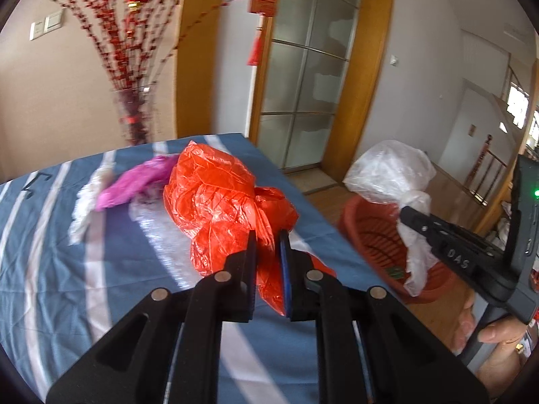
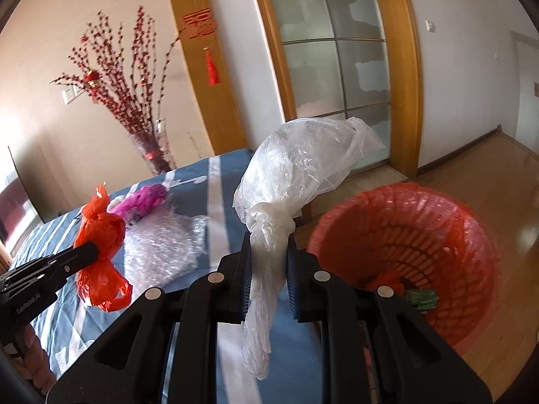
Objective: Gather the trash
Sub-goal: 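Carry the red bag and clear bag over the red basket with both grippers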
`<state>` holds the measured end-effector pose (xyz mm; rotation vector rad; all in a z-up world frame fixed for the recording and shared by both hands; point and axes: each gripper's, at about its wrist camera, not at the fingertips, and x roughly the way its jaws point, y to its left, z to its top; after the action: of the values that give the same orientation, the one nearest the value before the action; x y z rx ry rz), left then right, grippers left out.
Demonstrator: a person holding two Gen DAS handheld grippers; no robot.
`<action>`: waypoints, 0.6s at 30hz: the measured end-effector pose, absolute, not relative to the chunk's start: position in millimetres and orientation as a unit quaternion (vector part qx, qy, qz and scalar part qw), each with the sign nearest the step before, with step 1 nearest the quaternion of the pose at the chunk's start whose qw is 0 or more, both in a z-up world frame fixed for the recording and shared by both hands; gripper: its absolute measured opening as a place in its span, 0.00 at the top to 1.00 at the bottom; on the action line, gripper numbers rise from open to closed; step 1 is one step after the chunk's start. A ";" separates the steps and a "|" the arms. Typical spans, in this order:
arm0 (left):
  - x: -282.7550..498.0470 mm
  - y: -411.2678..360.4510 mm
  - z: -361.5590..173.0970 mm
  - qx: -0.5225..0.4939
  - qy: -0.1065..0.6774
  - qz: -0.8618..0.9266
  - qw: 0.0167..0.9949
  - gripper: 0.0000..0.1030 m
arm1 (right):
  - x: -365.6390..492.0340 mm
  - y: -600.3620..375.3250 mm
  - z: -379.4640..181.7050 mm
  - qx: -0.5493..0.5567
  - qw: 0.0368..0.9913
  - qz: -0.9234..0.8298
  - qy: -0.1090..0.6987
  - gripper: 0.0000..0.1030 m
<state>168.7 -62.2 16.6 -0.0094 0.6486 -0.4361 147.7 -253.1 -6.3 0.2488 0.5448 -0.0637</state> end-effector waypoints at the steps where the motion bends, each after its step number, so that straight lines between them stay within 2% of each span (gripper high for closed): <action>1: 168.6 -70.0 16.9 -0.005 0.316 -0.221 0.923 0.87 | 146.4 -255.9 -6.8 0.123 0.955 -0.035 0.268 0.82; 18: 167.1 -170.6 3.2 0.008 0.330 -0.306 0.893 0.87 | 125.4 -326.4 -16.3 0.158 0.948 -0.091 0.259 0.82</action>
<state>167.1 -170.6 3.2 0.0161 0.6851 -0.6346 125.4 -326.4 -16.3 0.3212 0.5274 -0.1854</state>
